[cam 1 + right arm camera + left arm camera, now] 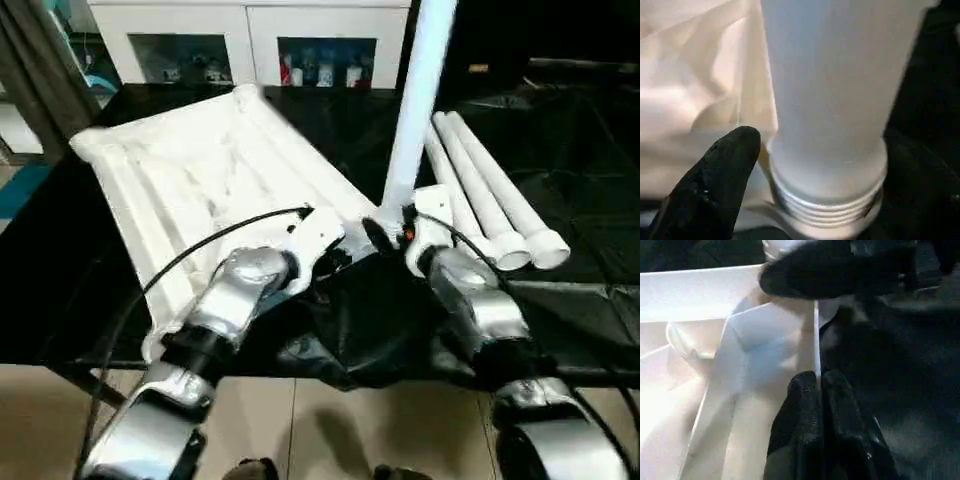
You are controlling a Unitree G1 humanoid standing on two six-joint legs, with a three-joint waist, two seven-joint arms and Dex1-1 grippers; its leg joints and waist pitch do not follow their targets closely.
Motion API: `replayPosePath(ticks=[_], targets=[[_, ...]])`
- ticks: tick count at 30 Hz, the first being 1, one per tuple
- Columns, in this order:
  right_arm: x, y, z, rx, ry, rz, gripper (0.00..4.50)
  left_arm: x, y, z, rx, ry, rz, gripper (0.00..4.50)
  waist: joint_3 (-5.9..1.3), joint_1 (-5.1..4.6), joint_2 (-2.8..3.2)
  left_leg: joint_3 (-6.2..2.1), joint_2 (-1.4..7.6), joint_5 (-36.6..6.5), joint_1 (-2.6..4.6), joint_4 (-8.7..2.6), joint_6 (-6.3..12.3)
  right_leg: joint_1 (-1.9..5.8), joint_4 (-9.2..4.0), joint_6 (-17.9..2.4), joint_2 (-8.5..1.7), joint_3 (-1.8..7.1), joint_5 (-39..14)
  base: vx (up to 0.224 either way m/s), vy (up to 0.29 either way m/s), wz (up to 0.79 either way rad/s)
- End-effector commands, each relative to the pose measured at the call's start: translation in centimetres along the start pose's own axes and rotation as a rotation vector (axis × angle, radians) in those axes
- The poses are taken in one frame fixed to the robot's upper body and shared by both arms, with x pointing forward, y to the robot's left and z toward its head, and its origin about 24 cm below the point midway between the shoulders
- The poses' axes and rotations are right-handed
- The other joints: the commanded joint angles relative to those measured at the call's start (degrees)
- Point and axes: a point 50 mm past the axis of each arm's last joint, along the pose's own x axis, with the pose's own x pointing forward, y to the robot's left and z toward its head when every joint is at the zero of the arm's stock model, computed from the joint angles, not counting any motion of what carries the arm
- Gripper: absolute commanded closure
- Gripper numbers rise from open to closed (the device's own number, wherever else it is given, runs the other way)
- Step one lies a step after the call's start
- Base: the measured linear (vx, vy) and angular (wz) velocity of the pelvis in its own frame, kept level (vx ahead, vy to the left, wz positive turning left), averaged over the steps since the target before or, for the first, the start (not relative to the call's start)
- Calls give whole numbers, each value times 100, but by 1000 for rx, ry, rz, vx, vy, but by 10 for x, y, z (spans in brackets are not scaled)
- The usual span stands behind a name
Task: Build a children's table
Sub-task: Rotate leg to tighten
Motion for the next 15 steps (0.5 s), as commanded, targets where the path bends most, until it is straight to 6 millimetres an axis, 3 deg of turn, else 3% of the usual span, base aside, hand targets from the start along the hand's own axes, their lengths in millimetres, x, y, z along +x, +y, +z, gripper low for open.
replayPosePath(ticks=[1,3,6,9,13,15], targets=[[-1,5,2,-43,2,68,58,1,-10,0,19,-47,-86,450,-449,0,-58,-114,260,-1162,146,-329,506,221,-385,-1385,-266,179,-762,0,0,0],[-15,-5,3,-88,12,151,58,-12,-8,-7,46,-45,-150,450,-458,17,-48,-120,266,-907,136,-318,592,244,-337,-1444,-251,166,-385,0,0,0],[-28,-12,5,-130,26,245,58,-22,-7,-14,72,-29,-206,450,-463,32,-35,-112,275,-876,145,-305,714,248,-297,-1554,-242,167,-75,0,0,0],[-40,-18,8,-157,37,320,58,-32,-5,-18,89,-18,-247,450,-455,43,-38,-104,288,-940,155,-305,726,250,-297,-1600,-244,166,-103,0,0,0],[-46,-21,9,-158,42,365,58,-39,-3,-21,100,-9,-276,450,-449,38,-42,-96,290,-1149,165,-316,611,238,-331,-1603,-258,176,-478,0,0,0],[-47,-21,10,-149,40,375,90,-41,-1,-22,103,-5,-280,450,-448,34,-37,-101,292,-1166,169,-323,555,231,-330,-1590,-256,177,-574,0,0,0]])
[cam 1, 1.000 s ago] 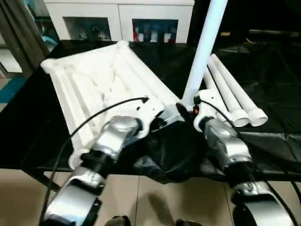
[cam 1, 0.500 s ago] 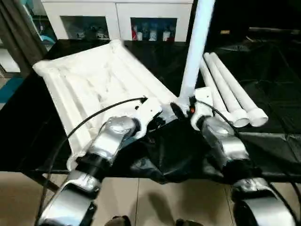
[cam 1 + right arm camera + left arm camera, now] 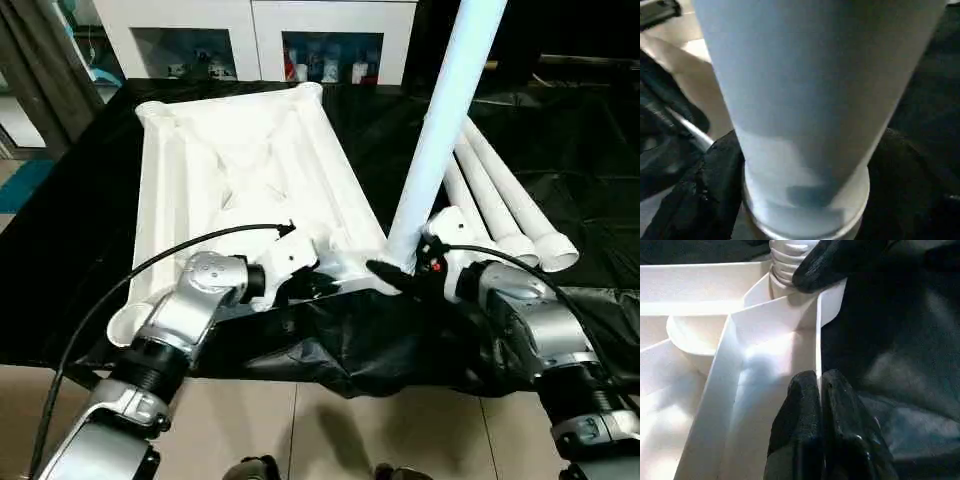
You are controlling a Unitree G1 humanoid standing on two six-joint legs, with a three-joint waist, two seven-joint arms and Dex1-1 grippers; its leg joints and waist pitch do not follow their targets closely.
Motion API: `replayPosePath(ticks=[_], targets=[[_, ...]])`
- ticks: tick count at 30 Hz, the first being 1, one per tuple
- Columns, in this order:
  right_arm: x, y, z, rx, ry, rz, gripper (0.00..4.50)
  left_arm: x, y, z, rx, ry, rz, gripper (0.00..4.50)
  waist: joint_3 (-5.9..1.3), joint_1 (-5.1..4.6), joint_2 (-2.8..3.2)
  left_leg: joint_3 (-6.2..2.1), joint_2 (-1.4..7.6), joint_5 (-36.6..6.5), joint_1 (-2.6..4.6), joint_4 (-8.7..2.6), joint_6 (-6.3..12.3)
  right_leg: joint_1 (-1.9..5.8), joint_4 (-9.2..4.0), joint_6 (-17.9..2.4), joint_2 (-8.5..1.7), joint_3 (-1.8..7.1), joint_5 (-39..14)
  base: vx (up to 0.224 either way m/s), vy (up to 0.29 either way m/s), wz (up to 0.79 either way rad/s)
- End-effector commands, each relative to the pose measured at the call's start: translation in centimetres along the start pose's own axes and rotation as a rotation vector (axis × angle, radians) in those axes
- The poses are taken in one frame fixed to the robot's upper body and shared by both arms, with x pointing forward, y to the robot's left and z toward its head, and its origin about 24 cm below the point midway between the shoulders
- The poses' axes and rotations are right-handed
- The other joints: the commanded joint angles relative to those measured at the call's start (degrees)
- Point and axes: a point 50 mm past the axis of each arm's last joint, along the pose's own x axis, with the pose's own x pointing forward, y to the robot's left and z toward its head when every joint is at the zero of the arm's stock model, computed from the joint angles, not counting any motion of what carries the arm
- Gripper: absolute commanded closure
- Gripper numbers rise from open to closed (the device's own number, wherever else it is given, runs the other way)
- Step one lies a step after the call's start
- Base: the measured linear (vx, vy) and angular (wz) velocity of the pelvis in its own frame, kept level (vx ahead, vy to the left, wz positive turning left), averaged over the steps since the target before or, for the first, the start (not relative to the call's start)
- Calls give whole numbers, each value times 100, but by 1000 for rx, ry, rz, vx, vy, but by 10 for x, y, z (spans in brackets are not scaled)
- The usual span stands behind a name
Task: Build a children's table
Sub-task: Rotate leg to tighten
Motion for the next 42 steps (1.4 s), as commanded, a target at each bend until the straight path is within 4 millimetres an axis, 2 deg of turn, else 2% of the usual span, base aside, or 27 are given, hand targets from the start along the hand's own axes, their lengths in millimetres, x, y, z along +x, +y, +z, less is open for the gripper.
replayPosePath(ticks=[1,4,5,10,11,15,16,17,19,20,22,24,26,27,28,30,31,32,34,36,38,40,42], targets=[[-7,-6,6,-5,-18,-17,90,-3,-4,-4,1,3,-40,450,-450,8,-43,-106,291,-1174,188,-328,531,238,-329,-1589,-258,173,-555,0,0,0],[-6,-3,6,1,-15,3,104,-4,-4,-5,1,4,-44,450,-466,7,-50,-109,288,-1017,179,-315,552,249,-303,-1606,-255,171,-400,0,0,0],[-6,-2,6,1,-14,10,130,-4,-4,-5,0,4,-45,450,-483,11,-56,-103,285,-950,184,-301,582,255,-295,-1626,-258,173,-299,0,0,0],[-3,4,1,11,0,23,135,-2,-3,-5,-16,1,-32,450,-493,23,-55,-102,285,-885,183,-289,631,259,-272,-1664,-256,169,-155,0,0,0],[-2,1,-3,22,9,-22,162,0,-1,-5,-28,5,-4,450,-489,24,-53,-100,282,-901,181,-288,623,258,-279,-1666,-258,170,-188,0,0,0],[6,-8,-12,84,31,-203,174,7,8,-2,-63,8,106,450,-475,-4,-65,-104,270,-1105,194,-302,465,242,-322,-1600,-263,177,-613,0,0,0],[10,-11,-17,125,40,-305,174,11,14,0,-87,14,177,450,-470,-19,-81,-108,269,-1191,198,-307,402,233,-341,-1555,-266,179,-808,0,0,0],[12,-13,-20,156,45,-369,176,14,17,2,-106,16,221,450,-452,-37,-67,-109,260,-1337,212,-326,290,212,-370,-1507,-268,182,-1112,0,0,0],[18,-15,-29,248,70,-503,176,22,26,6,-163,21,335,450,-451,-51,-55,-109,258,-1451,251,-335,117,173,-396,-1446,-265,195,-1349,0,0,0],[24,-13,-32,276,73,-541,176,26,30,10,-195,12,391,450,-461,-29,-76,-115,250,-1459,230,-338,98,207,-411,-1366,-268,188,-1353,0,0,0],[32,-9,-32,302,66,-571,176,32,33,16,-229,-3,441,450,-460,-22,-68,-105,245,-1504,248,-332,108,178,-429,-1341,-267,195,-1355,0,0,0],[42,-3,-30,332,54,-575,176,38,34,21,-234,-10,473,450,-474,-13,-68,-119,240,-1382,208,-335,153,217,-409,-1324,-269,183,-1200,0,0,0],[52,3,-26,336,51,-572,176,44,33,26,-233,-17,479,450,-482,0,-72,-113,235,-1273,201,-323,215,216,-397,-1335,-265,184,-995,0,0,0],[65,12,-19,293,43,-523,176,52,29,33,-199,-27,446,450,-481,10,-66,-119,235,-1207,186,-323,272,232,-385,-1350,-272,176,-896,0,0,0],[65,12,-19,293,43,-523,176,52,29,33,-199,-27,446,450,-483,3,-71,-122,235,-1203,173,-322,291,239,-382,-1357,-275,170,-883,0,0,0],[74,19,-12,280,10,-462,176,57,24,36,-140,-23,410,450,-485,14,-62,-118,235,-1183,184,-312,364,240,-390,-1351,-281,170,-861,0,0,0],[76,20,-8,288,-8,-441,120,58,22,35,-120,-17,394,450,-485,10,-68,-123,233,-1154,169,-310,407,254,-385,-1354,-279,165,-827,0,0,0],[77,20,-4,285,-26,-428,106,58,20,33,-106,-16,373,450,-478,9,-70,-124,235,-1167,162,-317,426,255,-386,-1347,-278,160,-856,0,0,0],[75,18,-2,259,-28,-410,96,55,19,31,-104,-16,353,450,-480,0,-66,-123,238,-1221,168,-318,443,250,-383,-1350,-270,157,-880,0,0,0],[72,15,-1,248,-39,-394,84,52,18,29,-97,-25,330,450,-492,-45,-67,-158,231,-1105,99,-327,444,308,-350,-1323,-277,127,-804,0,0,0],[64,11,1,224,-50,-345,84,46,16,26,-73,-41,272,450,-479,-43,-86,-146,234,-1173,139,-321,486,274,-378,-1355,-268,134,-845,0,0,0],[59,9,2,195,-55,-309,84,41,14,23,-67,-47,236,450,-484,-50,-71,-140,245,-1100,125,-310,537,284,-356,-1416,-277,146,-705,0,0,0],[50,7,2,143,-47,-249,84,35,12,20,-58,-51,199,450,-488,-34,-67,-129,255,-998,155,-298,583,269,-336,-1498,-253,147,-505,0,0,0]])
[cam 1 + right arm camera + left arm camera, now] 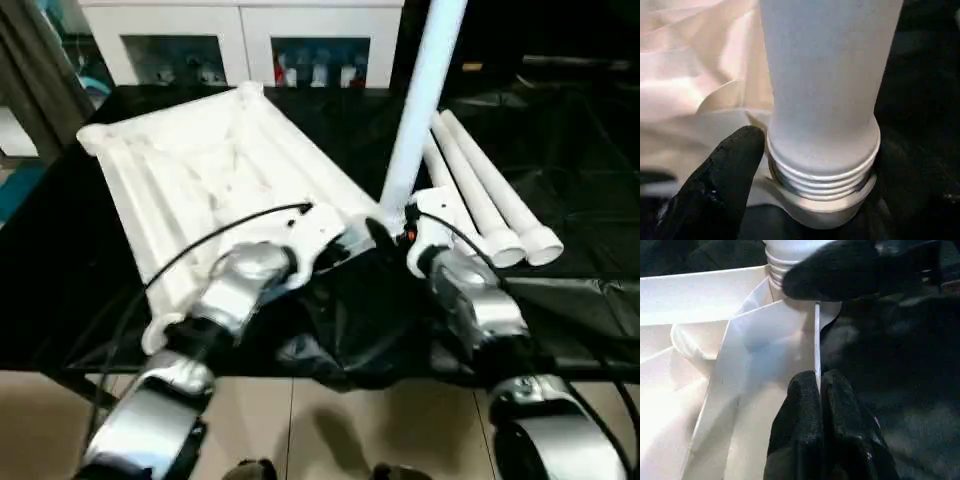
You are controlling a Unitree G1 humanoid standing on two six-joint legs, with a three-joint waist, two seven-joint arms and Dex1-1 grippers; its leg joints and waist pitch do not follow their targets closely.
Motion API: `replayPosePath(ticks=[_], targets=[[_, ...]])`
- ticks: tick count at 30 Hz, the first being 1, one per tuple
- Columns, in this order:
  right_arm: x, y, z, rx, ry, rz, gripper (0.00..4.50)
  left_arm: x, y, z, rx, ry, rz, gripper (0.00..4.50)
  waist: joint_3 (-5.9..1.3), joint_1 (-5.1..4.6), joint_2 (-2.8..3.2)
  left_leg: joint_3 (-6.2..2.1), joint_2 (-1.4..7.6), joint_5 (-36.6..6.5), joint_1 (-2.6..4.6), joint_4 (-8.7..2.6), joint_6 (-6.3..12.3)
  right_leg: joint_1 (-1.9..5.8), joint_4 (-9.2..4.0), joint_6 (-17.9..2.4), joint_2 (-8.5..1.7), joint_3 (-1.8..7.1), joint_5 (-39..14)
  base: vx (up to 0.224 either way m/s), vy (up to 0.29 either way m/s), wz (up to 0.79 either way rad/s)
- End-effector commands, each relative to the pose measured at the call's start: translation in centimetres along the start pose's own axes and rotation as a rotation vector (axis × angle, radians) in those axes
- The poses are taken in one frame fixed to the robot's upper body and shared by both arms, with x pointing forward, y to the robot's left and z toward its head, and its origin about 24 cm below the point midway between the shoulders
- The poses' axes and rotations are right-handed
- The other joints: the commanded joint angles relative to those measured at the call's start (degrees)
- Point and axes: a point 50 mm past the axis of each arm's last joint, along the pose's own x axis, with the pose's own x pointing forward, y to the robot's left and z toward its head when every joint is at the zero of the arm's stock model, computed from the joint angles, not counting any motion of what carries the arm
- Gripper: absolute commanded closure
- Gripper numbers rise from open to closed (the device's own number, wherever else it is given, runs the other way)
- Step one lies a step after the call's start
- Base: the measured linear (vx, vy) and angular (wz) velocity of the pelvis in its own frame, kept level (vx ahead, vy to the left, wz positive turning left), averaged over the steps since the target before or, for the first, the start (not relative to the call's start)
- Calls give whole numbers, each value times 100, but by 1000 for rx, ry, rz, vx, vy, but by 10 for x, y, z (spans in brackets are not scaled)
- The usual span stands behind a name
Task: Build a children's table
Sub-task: Rotate leg to tighten
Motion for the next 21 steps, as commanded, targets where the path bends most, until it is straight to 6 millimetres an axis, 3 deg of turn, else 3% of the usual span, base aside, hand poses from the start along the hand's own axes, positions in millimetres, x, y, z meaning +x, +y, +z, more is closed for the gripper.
replayPosePath(ticks=[1,5,11,14,15,16,21], targets=[[-2,10,-1,-37,20,126,84,-2,-7,5,20,-63,-81,450,-478,26,-58,-115,251,-977,144,-325,608,267,-338,-1514,-258,155,-518,0,0,0],[-19,2,0,-120,38,234,84,-13,-11,-4,60,-57,-189,450,-487,41,-40,-105,264,-971,160,-320,630,266,-311,-1574,-248,162,-334,0,0,0],[-46,-9,2,-185,94,396,84,-33,-6,-17,107,-28,-279,450,-458,119,-35,-90,292,-1268,195,-344,513,244,-345,-1549,-258,178,-682,0,0,0],[-51,-11,5,-193,94,424,84,-40,-3,-21,117,-7,-302,450,-463,129,-38,-95,289,-1306,188,-349,458,239,-343,-1509,-264,179,-789,0,0,0],[-51,-11,5,-193,95,425,84,-41,-3,-21,116,-7,-304,450,-458,133,14,-102,290,-1329,195,-352,436,227,-340,-1514,-267,179,-806,0,0,0],[-51,-11,5,-193,95,426,84,-41,-3,-21,116,-7,-305,450,-460,118,-13,-95,287,-1350,192,-354,406,225,-345,-1519,-257,179,-787,0,0,0],[-52,-7,5,-190,107,455,130,-45,-3,-23,120,-2,-328,450,-475,115,-14,-96,284,-1210,187,-342,424,233,-313,-1585,-254,176,-545,0,0,0]])
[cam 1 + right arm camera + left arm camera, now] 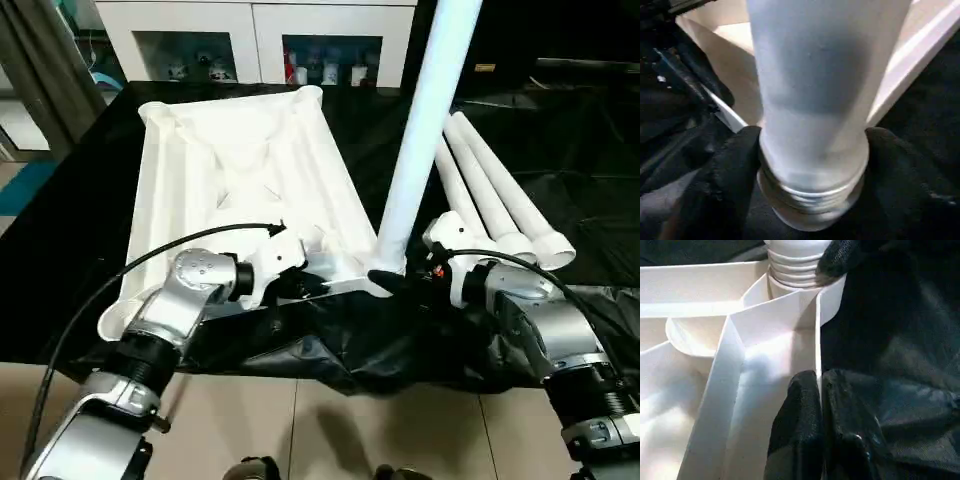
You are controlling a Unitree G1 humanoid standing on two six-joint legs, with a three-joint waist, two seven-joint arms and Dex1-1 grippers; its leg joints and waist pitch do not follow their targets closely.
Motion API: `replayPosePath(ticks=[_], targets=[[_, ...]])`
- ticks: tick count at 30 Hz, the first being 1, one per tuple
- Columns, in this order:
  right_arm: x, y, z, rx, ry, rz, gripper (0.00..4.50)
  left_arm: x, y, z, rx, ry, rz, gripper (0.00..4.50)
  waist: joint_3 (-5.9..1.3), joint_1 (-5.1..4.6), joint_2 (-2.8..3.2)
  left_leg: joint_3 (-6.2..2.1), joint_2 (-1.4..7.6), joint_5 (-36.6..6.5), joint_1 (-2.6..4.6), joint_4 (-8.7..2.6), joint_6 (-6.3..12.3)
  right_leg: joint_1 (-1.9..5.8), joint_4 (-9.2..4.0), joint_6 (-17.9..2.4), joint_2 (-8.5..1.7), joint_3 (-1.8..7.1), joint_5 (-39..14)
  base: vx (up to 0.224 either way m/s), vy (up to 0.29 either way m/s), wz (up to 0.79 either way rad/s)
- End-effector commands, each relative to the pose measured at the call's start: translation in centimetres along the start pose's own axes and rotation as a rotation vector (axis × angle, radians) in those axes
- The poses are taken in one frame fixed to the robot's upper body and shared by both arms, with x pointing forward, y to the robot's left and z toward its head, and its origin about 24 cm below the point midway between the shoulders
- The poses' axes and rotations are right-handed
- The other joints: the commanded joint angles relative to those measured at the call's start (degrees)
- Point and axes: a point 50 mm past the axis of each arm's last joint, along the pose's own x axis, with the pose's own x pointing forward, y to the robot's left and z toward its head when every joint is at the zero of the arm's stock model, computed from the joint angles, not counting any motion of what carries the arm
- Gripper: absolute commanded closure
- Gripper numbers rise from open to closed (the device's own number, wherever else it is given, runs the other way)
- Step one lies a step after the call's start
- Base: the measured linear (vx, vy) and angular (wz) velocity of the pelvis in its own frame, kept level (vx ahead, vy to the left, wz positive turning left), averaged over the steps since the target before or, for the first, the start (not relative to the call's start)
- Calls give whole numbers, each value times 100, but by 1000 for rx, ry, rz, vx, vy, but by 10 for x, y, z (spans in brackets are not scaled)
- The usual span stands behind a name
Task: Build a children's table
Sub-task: Rotate leg to tighten
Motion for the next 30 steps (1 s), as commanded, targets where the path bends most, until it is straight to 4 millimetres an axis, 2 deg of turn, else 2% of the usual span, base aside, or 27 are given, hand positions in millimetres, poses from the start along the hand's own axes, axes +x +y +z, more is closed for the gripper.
replayPosePath(ticks=[1,3,6,7,8,11,13,14,15,16,17,18,19,20,22,23,26,28,30], targets=[[-1,2,2,-1,-3,8,130,1,-5,-1,15,0,-36,450,-481,-5,-21,-108,281,-1169,186,-340,444,239,-304,-1597,-254,166,-484,0,0,0],[1,6,-1,7,1,21,156,1,-5,-1,11,-5,-38,450,-481,-3,-22,-106,278,-1119,183,-336,471,243,-299,-1615,-252,165,-418,0,0,0],[2,7,-2,11,5,22,166,2,-5,0,6,-7,-34,450,-481,-3,-24,-103,278,-1146,188,-332,469,240,-305,-1617,-257,166,-472,0,0,0],[4,6,-6,20,14,-12,172,3,-4,0,-1,-1,-21,450,-483,-1,-19,-105,280,-1147,190,-333,459,240,-305,-1616,-258,167,-491,0,0,0],[9,2,-11,50,24,-109,176,8,3,1,-28,15,67,450,-474,-15,-25,-103,280,-1155,185,-339,435,228,-303,-1613,-251,170,-509,0,0,0],[16,-2,-17,103,32,-225,177,14,12,3,-59,28,175,450,-457,-44,-28,-110,269,-1424,214,-359,286,207,-359,-1548,-267,179,-940,0,0,0],[25,-7,-21,181,29,-357,178,20,19,7,-96,39,258,450,-432,-75,-22,-126,259,-1718,231,-388,95,188,-406,-1424,-264,181,-1414,0,0,0],[32,-9,-22,245,21,-442,178,25,24,10,-128,39,314,450,-416,-104,-1,-126,249,-1831,241,-400,-5,148,-416,-1390,-258,188,-1584,0,0,0],[35,-10,-22,271,16,-479,178,28,25,12,-152,37,338,450,-423,-110,-7,-134,244,-1908,256,-399,-57,149,-429,-1364,-258,182,-1674,0,0,0],[39,-10,-22,303,10,-519,178,32,28,16,-174,24,372,450,-414,-116,-19,-155,237,-1999,241,-411,-101,164,-453,-1276,-275,173,-1864,0,0,0],[45,-9,-22,348,-2,-558,178,37,31,22,-204,4,419,450,-407,-120,-12,-145,239,-2052,247,-414,-110,139,-473,-1214,-272,182,-1934,0,0,0],[48,-8,-22,363,-5,-571,178,39,32,24,-214,-3,434,450,-420,-112,-13,-146,241,-2106,283,-409,-117,117,-493,-1189,-267,184,-1938,0,0,0],[51,-7,-22,380,-10,-584,178,42,33,27,-224,-11,449,450,-418,-109,-15,-140,235,-2108,280,-406,-98,110,-498,-1188,-267,188,-1916,0,0,0],[57,-5,-21,413,-17,-603,178,47,34,33,-237,-22,482,450,-419,-102,-1,-152,233,-2037,240,-421,-72,139,-492,-1159,-266,181,-1812,0,0,0],[67,-1,-18,428,-21,-607,178,57,32,43,-257,-57,486,450,-437,-83,-5,-146,233,-1959,241,-416,-39,150,-483,-1151,-259,178,-1656,0,0,0],[70,0,-17,424,-20,-609,178,61,30,47,-256,-73,475,450,-448,-82,-10,-148,228,-1798,210,-410,-2,176,-452,-1217,-261,171,-1410,0,0,0],[75,2,-10,386,-42,-603,178,71,20,54,-218,-93,399,450,-457,-76,-14,-139,226,-1664,187,-400,104,192,-438,-1253,-268,168,-1179,0,0,0],[76,2,-8,384,-53,-594,122,72,18,55,-211,-94,385,450,-464,-71,-19,-135,226,-1585,186,-390,169,203,-430,-1279,-271,169,-1075,0,0,0],[76,1,-3,364,-82,-584,102,73,14,53,-192,-95,338,450,-476,-75,-22,-131,228,-1343,155,-370,326,236,-392,-1370,-274,164,-774,0,0,0]])
